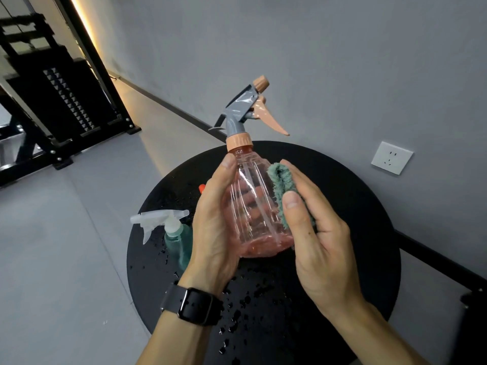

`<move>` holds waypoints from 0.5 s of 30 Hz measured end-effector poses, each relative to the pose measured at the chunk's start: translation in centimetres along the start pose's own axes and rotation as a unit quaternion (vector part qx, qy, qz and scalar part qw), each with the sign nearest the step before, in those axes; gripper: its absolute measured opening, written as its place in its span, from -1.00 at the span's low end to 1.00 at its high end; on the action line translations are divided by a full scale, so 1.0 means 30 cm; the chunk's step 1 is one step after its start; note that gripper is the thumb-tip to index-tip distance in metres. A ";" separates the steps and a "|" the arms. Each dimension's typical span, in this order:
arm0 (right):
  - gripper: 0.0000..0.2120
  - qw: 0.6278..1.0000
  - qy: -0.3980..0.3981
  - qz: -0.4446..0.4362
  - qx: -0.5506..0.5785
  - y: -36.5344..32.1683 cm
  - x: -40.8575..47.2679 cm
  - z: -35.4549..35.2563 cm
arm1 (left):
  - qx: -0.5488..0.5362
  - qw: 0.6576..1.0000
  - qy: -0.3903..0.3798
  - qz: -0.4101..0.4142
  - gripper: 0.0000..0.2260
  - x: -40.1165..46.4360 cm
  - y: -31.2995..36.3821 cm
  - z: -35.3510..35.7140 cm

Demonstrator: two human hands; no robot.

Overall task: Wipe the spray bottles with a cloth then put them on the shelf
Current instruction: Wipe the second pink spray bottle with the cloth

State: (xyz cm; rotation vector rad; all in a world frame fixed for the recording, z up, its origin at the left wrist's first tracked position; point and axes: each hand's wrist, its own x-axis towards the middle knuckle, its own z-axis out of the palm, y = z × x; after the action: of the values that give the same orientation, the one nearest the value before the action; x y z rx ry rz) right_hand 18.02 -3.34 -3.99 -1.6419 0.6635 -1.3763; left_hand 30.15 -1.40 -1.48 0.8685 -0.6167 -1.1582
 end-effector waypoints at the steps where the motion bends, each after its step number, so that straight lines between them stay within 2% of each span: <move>1: -0.60 1.000 0.002 0.004 0.006 -0.001 0.005 -0.003 | 0.017 1.000 -0.003 0.000 -0.71 -0.001 -0.003 -0.001; 10: -0.68 0.999 0.041 0.003 0.016 -0.034 0.051 -0.015 | 0.188 0.977 -0.050 -0.086 -0.53 -0.014 -0.009 0.011; 15: -0.65 0.999 0.037 0.020 0.019 -0.027 0.055 -0.017 | 0.199 0.974 -0.058 -0.091 -0.57 -0.030 0.003 0.021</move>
State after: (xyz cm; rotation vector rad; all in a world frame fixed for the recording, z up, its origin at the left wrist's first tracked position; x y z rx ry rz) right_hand 17.83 -4.47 -2.45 -1.5462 0.7068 -1.4179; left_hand 29.41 -0.68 -1.05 1.2242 -0.9001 -1.2781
